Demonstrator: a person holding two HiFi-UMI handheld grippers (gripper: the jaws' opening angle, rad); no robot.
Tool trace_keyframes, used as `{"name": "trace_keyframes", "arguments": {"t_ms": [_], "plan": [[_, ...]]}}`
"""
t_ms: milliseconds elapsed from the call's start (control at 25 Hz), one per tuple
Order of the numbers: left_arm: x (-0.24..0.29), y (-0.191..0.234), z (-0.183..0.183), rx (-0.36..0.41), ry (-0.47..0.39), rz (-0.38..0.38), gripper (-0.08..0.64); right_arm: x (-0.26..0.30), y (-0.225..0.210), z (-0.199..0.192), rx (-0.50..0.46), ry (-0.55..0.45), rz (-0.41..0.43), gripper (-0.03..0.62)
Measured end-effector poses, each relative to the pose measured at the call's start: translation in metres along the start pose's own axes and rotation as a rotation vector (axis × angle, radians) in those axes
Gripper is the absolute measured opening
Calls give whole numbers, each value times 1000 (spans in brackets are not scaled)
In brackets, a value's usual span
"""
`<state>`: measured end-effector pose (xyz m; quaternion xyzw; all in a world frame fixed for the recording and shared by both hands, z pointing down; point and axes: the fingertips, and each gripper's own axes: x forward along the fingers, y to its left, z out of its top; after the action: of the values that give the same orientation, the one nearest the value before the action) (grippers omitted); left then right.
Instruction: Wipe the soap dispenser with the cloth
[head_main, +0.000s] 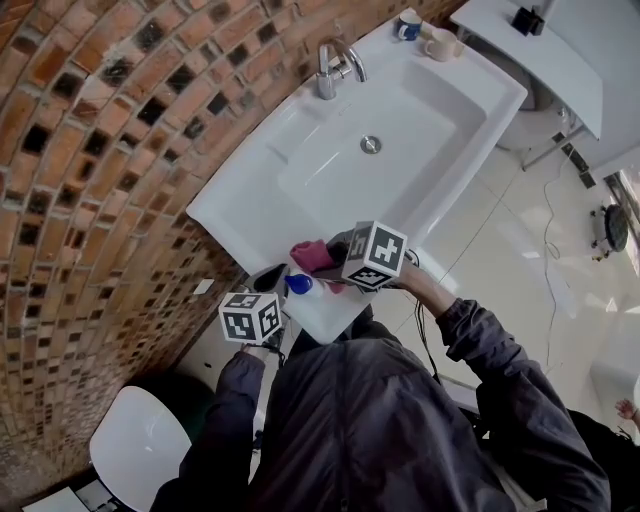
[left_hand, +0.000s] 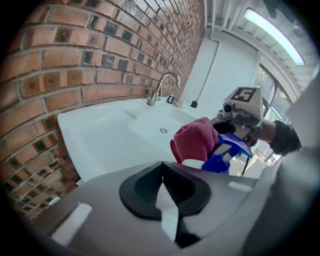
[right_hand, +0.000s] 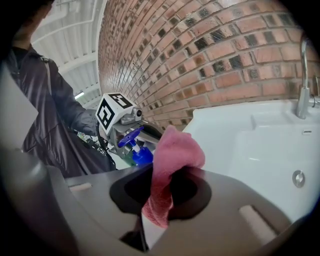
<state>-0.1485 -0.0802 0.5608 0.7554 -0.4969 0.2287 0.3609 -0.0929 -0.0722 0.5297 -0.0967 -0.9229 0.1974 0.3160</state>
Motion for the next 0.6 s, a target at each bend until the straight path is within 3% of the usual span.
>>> {"name": "trace_keyframes", "arguments": {"t_ms": [160,280,400,600], "plan": [[-5,-1,3,-5,-1,-11,2,-17,7,2,54,-38,-9,67],[-20,-9,-14,-60,11,-44,2,-28,26,14,103,-91,94,66],[-22,-25,-34,-69,52,-100,2,-18,29,1,145,-22,133,66],[-14,-34,-49,-48,116,-134,0,7,10,-31,217,75,91,67]]}}
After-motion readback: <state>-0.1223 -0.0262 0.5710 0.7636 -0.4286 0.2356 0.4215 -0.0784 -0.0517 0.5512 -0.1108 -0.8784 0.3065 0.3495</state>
